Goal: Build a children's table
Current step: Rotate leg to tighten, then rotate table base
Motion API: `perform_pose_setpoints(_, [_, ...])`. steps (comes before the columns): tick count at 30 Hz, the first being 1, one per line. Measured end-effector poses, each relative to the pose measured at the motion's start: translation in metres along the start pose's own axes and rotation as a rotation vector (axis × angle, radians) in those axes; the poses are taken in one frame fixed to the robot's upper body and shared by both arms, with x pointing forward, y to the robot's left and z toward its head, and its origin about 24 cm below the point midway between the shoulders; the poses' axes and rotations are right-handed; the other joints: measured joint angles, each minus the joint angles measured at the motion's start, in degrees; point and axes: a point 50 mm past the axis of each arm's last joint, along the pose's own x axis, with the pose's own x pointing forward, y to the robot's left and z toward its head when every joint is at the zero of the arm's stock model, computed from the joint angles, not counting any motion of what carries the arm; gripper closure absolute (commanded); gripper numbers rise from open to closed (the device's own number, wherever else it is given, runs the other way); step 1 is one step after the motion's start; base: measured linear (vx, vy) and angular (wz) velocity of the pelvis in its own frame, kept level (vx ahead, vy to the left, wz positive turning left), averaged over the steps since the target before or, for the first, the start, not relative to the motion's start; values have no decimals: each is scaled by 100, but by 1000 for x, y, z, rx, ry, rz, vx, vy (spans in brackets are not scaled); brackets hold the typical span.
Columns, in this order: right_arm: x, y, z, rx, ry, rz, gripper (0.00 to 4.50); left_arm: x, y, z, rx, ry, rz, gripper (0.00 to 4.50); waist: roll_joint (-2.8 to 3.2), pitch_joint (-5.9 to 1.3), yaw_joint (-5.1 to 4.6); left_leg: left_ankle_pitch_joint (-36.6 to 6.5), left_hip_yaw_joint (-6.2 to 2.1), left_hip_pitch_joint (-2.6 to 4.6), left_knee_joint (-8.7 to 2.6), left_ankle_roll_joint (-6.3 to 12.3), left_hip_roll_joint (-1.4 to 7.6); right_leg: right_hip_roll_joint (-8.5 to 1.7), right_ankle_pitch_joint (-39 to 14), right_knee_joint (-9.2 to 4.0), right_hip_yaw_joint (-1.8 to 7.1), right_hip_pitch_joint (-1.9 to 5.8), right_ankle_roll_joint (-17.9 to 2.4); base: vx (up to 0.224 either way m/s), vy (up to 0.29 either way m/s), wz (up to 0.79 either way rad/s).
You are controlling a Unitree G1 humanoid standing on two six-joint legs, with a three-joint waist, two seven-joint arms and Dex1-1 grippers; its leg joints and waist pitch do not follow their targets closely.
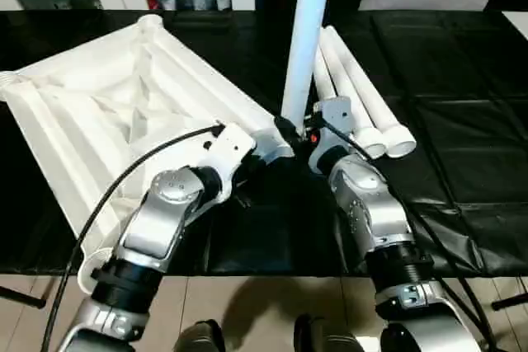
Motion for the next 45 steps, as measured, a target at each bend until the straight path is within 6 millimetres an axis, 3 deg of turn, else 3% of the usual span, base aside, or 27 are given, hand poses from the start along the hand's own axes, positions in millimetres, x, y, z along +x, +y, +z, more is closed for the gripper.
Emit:
perform_pose_setpoints(9, [-21,-1,-12,11,7,74,84,7,14,-2,55,-1,-3,450,34,-22,54,2,-3,-6,35,1,2,0,29,7,2,3,4,0,0,0])
perform_pose_setpoints(11, [-26,-3,-7,1,-18,92,79,10,15,-1,61,-7,-9,450,48,-30,97,3,-2,-9,39,2,2,0,33,7,3,1,8,0,0,0])
perform_pose_setpoints(12, [-30,-4,-1,-3,-47,100,49,12,15,0,57,-9,-10,423,61,-38,118,5,-2,-11,41,5,1,-1,35,7,4,1,11,0,0,0])
perform_pose_setpoints(14, [-34,-4,7,-13,-80,116,43,14,15,1,27,-30,-13,406,79,-50,133,6,-1,-11,42,7,0,-3,36,7,4,1,12,0,0,0])
perform_pose_setpoints(17, [-39,-8,15,-35,-100,109,10,12,21,28,-21,-195,19,375,72,-65,161,7,-3,-31,60,10,0,-3,39,6,-3,-1,13,0,0,0])
perform_pose_setpoints(19, [-41,-8,17,-43,-106,118,0,8,27,41,-12,-257,64,359,73,-94,158,6,-5,-32,62,11,0,-3,40,4,-2,0,14,0,0,0])
perform_pose_setpoints(22, [-47,-6,13,-23,-84,141,0,1,34,45,-27,-281,117,330,69,-112,130,5,-10,-32,62,13,0,-3,41,4,-2,1,17,0,0,0])
perform_pose_setpoints(31, [-48,-1,19,-36,-61,203,0,-45,57,13,2,-102,201,330,73,-114,110,6,-17,-33,63,11,5,1,45,1,-4,-3,25,0,0,0])
perform_pose_setpoints(39, [-53,8,-3,-70,89,281,0,-92,77,-5,87,142,294,330,57,-114,134,5,-19,-46,62,11,0,-2,41,-8,-3,-8,32,0,0,0])
perform_pose_setpoints(42, [-44,12,-2,-79,100,317,0,-93,74,-4,76,145,285,330,57,-113,108,5,-17,-48,67,10,0,-4,39,-8,-1,-10,44,0,0,0])
perform_pose_setpoints(45, [-25,11,15,-135,76,363,0,-92,68,-2,66,141,249,330,55,-112,68,6,-17,-44,73,10,0,-4,43,-6,1,-9,50,0,0,0])
